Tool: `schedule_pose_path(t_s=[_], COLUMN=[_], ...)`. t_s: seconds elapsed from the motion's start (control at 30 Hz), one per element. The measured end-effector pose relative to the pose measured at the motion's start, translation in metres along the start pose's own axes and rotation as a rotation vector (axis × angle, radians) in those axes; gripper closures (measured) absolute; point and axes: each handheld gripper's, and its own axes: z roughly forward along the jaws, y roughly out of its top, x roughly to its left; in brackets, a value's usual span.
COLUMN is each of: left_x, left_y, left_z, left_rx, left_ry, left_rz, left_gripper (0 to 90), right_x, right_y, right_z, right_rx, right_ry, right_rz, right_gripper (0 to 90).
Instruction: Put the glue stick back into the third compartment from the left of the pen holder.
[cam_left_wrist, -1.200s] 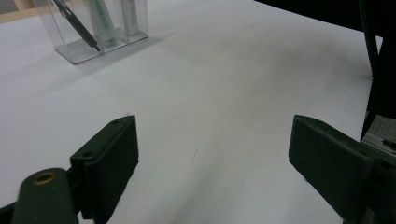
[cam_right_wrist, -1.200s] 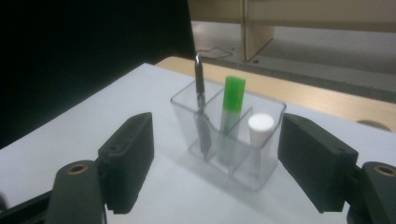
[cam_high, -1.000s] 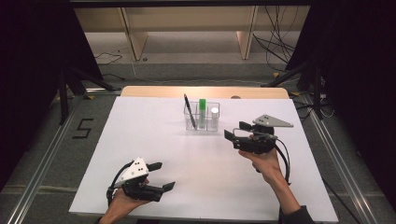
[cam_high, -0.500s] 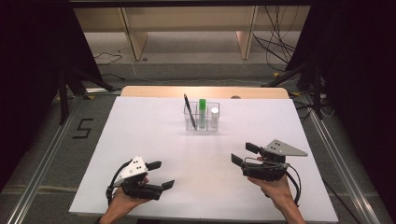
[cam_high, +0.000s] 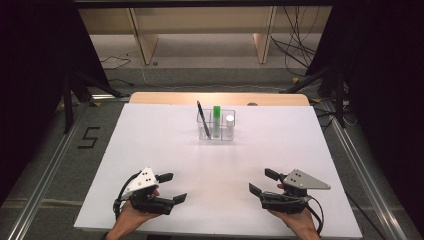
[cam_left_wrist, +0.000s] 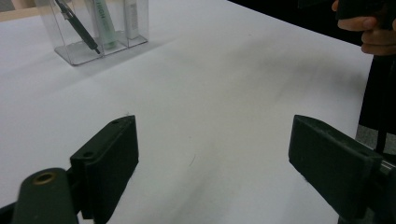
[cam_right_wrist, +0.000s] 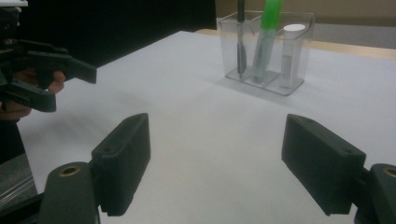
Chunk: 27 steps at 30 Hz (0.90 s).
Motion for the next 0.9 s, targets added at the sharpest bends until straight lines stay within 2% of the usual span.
schedule_pose_path(t_s=[0.47, 0.9], left_x=[0.001, 0.001], left_y=[0.0, 0.0], left_z=[-0.002, -0.002], left_rx=[-0.008, -0.008], left_ry=[-0.014, -0.02], left_rz=[-0.018, -0.019], left_gripper=[15.8, 15.8], right_x=[0.01, 0.006], right_y=[-0.022, -0.025], right_z=[-0.011, -0.013], right_rx=[-0.005, -0.01], right_ry=[0.001, -0.017], right_rz=[-0.015, -0.004], right_gripper=[22.5, 22.5])
